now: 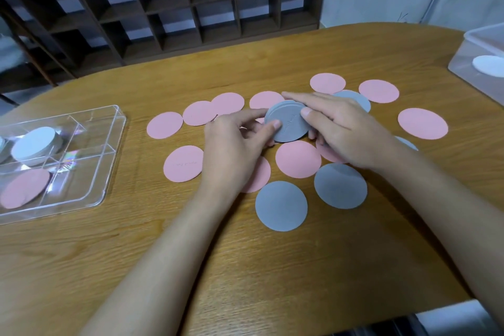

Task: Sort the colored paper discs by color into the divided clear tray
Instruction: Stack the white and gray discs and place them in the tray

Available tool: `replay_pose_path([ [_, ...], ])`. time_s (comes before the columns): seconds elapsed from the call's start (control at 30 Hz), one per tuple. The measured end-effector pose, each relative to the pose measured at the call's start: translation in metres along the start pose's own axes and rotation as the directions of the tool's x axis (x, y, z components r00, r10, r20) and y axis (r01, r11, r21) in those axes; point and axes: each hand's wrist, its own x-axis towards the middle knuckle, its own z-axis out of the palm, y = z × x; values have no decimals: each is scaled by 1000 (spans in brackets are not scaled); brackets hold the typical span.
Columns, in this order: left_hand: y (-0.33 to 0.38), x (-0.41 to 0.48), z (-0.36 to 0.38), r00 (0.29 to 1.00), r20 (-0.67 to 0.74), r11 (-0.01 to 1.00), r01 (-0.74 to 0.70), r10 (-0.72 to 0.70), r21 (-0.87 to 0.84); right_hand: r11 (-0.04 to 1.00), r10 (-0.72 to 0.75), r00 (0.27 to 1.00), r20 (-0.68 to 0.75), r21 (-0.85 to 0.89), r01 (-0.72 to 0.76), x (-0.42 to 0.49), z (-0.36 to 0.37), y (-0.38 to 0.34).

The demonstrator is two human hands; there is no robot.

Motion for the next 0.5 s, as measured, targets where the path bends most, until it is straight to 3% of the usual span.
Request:
replay_pose_path([
  [0.27,3,0,1,993,-18,978,-109,114,177,973,-83,997,1,-214,82,2,3,-3],
  [0.5,0,5,-13,997,72,923,-27,0,383,976,-65,998,-10,-207,61,0,1,2],
])
